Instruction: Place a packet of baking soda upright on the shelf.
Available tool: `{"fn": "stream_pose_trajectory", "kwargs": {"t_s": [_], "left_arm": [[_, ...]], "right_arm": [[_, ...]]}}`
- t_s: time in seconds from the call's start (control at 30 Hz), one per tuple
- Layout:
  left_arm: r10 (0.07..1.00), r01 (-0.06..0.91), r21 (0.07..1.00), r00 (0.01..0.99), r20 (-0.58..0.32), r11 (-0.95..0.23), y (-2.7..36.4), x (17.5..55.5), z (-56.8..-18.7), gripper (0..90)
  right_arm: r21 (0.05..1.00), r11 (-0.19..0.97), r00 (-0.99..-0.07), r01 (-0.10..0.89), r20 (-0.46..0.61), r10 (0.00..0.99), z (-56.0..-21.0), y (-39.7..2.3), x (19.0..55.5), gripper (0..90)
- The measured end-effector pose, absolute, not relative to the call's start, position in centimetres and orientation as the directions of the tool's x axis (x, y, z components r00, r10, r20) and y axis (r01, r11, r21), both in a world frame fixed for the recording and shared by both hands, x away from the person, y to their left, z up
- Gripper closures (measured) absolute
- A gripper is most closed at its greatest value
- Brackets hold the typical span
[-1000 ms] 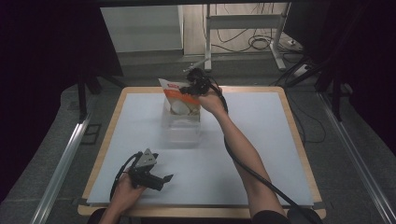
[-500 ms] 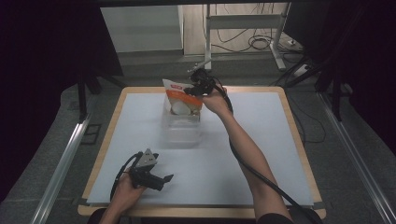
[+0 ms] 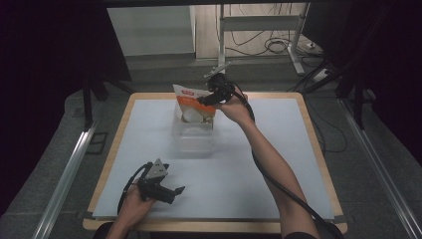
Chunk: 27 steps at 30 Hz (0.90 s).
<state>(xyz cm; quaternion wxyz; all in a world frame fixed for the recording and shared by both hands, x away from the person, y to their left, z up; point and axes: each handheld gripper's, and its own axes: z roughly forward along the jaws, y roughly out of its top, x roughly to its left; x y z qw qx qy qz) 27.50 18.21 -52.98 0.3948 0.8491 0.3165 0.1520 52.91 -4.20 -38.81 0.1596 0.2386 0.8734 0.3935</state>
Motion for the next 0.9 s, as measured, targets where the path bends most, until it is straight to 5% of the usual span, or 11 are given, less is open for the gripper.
{"fn": "stream_pose_trajectory", "kwargs": {"t_s": [0.9], "left_arm": [[0.655,0.424,0.768,0.755,-0.007,-0.48,18.3,27.6,-52.9,2.3]], "right_arm": [[0.793,0.552,-0.842,0.259,-0.094,0.531,-38.2,-8.3,49.8,9.7]]}}
